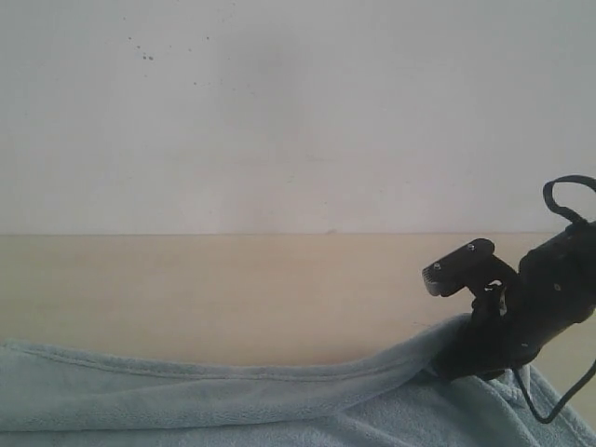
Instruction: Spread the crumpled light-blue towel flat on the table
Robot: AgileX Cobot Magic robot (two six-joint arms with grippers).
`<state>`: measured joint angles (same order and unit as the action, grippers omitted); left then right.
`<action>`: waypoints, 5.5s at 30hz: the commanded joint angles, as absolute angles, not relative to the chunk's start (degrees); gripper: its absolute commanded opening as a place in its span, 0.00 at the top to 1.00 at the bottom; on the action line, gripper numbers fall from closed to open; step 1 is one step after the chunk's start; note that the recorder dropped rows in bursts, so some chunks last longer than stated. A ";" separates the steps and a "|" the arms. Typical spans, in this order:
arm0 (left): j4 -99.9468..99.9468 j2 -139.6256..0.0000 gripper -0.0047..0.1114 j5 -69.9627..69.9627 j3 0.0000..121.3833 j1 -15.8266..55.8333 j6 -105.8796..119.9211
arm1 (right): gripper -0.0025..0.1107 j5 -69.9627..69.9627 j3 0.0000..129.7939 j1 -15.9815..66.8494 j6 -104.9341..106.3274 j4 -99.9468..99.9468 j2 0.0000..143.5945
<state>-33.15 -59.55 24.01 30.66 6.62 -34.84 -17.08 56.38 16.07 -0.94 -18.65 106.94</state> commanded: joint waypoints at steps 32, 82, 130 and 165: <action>-31.31 -59.01 0.57 21.17 30.55 6.52 -34.83 | 0.51 -41.60 88.15 14.27 -5.15 -29.86 117.27; -40.32 -87.89 0.57 12.07 40.25 6.52 -33.26 | 0.98 -29.77 48.07 14.50 3.37 -4.73 92.67; -42.69 -111.82 0.92 0.90 51.03 -1.72 -36.34 | 0.98 -29.05 47.97 14.50 3.61 -3.57 87.90; -27.21 -92.47 0.70 2.80 49.86 5.08 -40.27 | 0.98 -32.94 43.97 14.29 5.32 -8.36 83.45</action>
<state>-28.00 -97.85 4.08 51.80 2.27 -39.54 -34.20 44.82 14.61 6.25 -6.51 82.35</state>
